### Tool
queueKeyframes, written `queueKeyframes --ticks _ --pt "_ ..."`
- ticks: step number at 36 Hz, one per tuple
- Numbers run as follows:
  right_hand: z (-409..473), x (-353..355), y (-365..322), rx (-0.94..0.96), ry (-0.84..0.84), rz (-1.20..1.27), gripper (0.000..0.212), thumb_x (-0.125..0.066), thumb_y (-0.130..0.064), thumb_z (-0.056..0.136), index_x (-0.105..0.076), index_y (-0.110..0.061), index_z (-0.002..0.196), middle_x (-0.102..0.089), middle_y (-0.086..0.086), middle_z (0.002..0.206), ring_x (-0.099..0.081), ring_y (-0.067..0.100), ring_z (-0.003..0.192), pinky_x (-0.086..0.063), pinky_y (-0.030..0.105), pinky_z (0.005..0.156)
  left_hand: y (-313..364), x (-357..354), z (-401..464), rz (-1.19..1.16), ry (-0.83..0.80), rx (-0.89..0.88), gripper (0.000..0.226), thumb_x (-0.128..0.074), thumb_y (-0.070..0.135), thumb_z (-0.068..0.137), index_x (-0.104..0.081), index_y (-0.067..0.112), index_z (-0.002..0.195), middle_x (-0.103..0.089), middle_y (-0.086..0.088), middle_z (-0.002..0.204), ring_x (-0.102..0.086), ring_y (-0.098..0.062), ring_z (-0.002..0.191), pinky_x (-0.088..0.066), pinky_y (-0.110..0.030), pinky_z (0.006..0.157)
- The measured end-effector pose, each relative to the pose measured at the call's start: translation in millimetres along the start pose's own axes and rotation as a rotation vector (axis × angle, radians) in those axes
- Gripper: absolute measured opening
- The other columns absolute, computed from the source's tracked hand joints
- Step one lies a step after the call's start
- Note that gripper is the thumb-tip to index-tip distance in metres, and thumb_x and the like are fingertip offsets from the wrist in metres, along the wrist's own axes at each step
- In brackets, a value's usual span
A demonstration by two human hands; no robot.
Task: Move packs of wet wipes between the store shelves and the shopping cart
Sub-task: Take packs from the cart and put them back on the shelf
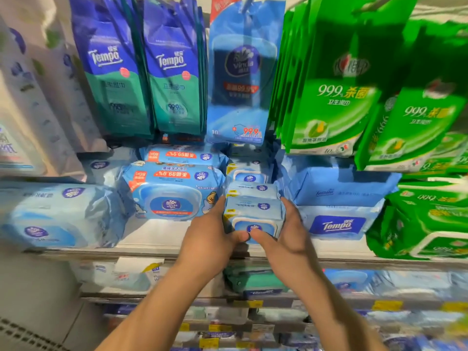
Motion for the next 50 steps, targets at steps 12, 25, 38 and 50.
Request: queueKeyframes --ticks 12,25,38,50 --pt "13.8 -8.8 -11.0 0.001 0.025 -0.17 0.083 -0.074 -0.014 0.09 -0.024 -0.012 0.155 -0.05 0.003 0.143 -0.046 0.005 0.114 -0.024 -0.002 0.085 3.8 1.8 7.6 -0.015 0.023 0.044 0.034 -0.069 0.024 0.095 -0.058 0.03 0.126 -0.048 0.03 0.08 -0.052 0.0 0.078 -0.038 -0.005 0.061" --pt "-13.8 -2.0 -39.0 0.319 0.282 -0.511 0.072 -0.079 -0.017 0.083 -0.045 0.0 0.144 -0.043 0.016 0.144 -0.055 0.034 0.128 -0.046 0.04 0.106 -4.4 28.7 -18.6 -0.009 0.202 0.046 0.032 -0.068 0.029 0.094 -0.065 0.031 0.125 -0.071 0.02 0.102 -0.069 -0.005 0.095 -0.056 -0.029 0.084" --pt "-7.1 -4.6 -36.0 0.347 0.249 -0.525 0.014 -0.077 -0.029 0.085 -0.07 -0.018 0.079 -0.065 0.002 0.079 -0.063 0.024 0.072 -0.051 0.03 0.062 -13.3 5.7 -6.0 -0.051 0.023 0.07 0.009 -0.066 0.039 0.094 -0.067 0.031 0.092 -0.069 0.015 0.076 -0.061 0.004 0.073 -0.041 -0.009 0.061" --pt "19.8 -4.0 -33.1 0.271 0.223 -0.504 0.026 -0.076 -0.028 0.087 -0.068 -0.014 0.066 -0.068 0.003 0.065 -0.062 0.023 0.06 -0.039 0.028 0.054 -8.9 -1.8 7.1 -0.074 -0.038 0.134 0.01 -0.064 0.037 0.095 -0.067 0.028 0.094 -0.073 0.01 0.085 -0.065 -0.008 0.079 -0.045 -0.019 0.066"
Point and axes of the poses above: each hand's wrist, its own z-axis towards the middle knuckle, its own x-axis out of the back of the hand, y = z × x, the point moved 9 cm from there along z, towards the middle knuckle
